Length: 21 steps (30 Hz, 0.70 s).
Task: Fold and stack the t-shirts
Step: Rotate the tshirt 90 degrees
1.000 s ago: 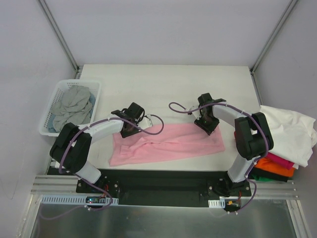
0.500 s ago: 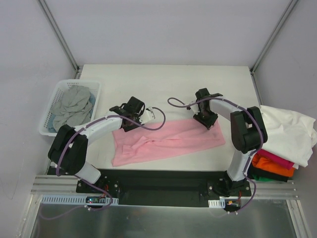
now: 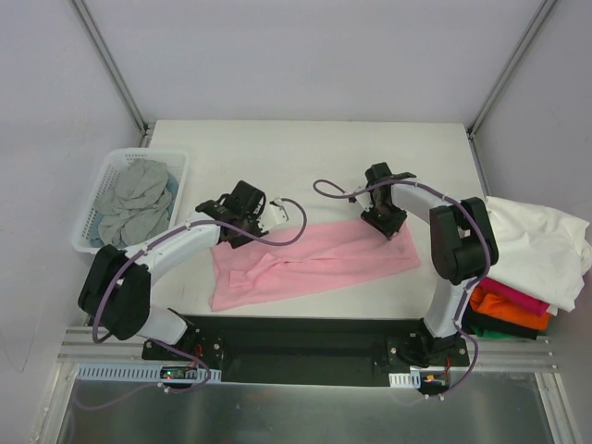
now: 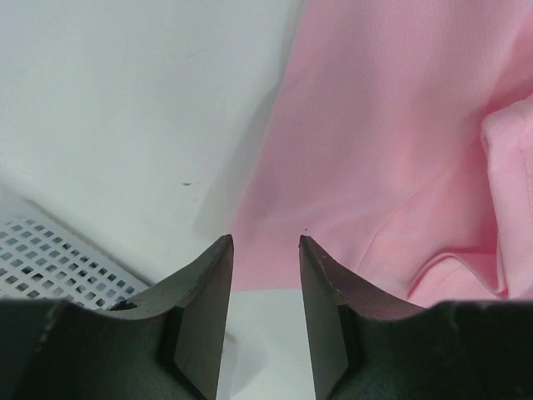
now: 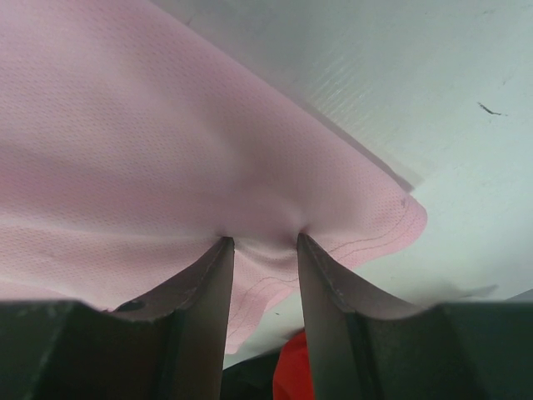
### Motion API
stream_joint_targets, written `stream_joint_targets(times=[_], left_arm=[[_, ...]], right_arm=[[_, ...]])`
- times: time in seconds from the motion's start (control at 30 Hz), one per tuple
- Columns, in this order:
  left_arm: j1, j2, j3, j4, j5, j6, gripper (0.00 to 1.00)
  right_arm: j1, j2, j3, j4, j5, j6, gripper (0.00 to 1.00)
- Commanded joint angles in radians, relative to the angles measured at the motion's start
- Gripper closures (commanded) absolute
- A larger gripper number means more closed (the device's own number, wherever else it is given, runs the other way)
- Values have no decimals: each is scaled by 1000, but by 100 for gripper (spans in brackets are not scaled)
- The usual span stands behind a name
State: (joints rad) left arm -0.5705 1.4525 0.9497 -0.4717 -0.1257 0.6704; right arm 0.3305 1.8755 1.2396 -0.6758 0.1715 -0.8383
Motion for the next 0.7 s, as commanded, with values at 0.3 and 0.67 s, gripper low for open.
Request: stream_joint_targets(times=[0.3,0.67], left_arm=[[-22,-67,-123,-90,83,-77,62],[-20,127,-112,-87,170,-114,53]], right_arm=[[-13,-39,-23,27,17,7,60],[-13,-61,-49,54,48,-2,48]])
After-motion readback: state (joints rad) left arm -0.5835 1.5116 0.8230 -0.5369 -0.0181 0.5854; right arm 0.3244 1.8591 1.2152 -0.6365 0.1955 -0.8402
